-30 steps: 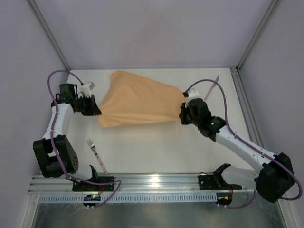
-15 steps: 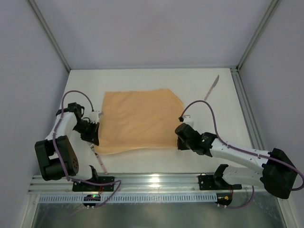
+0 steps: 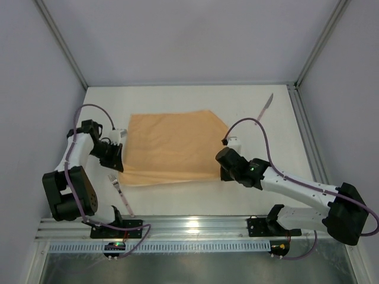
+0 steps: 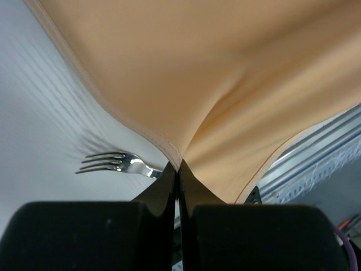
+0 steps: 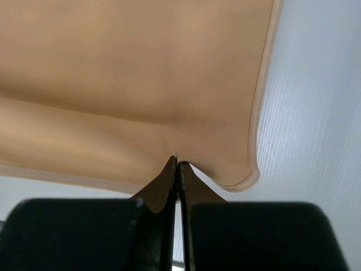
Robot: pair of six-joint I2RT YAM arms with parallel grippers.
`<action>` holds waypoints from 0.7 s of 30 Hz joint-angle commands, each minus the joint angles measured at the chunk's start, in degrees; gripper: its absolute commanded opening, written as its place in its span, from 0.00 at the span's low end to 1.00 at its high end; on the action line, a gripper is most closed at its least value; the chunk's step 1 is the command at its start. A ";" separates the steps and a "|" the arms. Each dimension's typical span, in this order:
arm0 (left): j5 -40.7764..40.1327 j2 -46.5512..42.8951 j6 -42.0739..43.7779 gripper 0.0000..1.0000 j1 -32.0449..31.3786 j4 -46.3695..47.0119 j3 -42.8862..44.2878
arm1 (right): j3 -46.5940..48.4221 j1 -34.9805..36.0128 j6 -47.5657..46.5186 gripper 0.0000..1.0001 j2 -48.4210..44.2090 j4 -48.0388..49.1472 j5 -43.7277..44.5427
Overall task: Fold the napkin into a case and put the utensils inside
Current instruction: Flatten out the crumpled napkin at the center of the board.
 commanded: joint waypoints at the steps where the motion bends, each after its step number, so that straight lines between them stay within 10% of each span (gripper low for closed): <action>1: 3.80 -2.48 -2.07 0.00 0.39 -0.69 8.38 | 8.30 -1.07 -5.83 0.04 -0.45 -3.79 5.54; 7: 0.83 -0.47 -15.76 0.00 -0.40 7.73 31.39 | 26.82 -20.04 -19.38 0.04 3.75 8.84 -5.86; 17: -8.67 21.30 -37.58 0.00 -5.59 22.32 73.91 | 96.55 -29.99 -31.95 0.04 45.05 10.35 -4.73; 21: -8.24 27.11 -40.48 0.00 -5.85 28.11 81.52 | 98.14 -31.93 -34.85 0.04 50.26 26.31 -6.06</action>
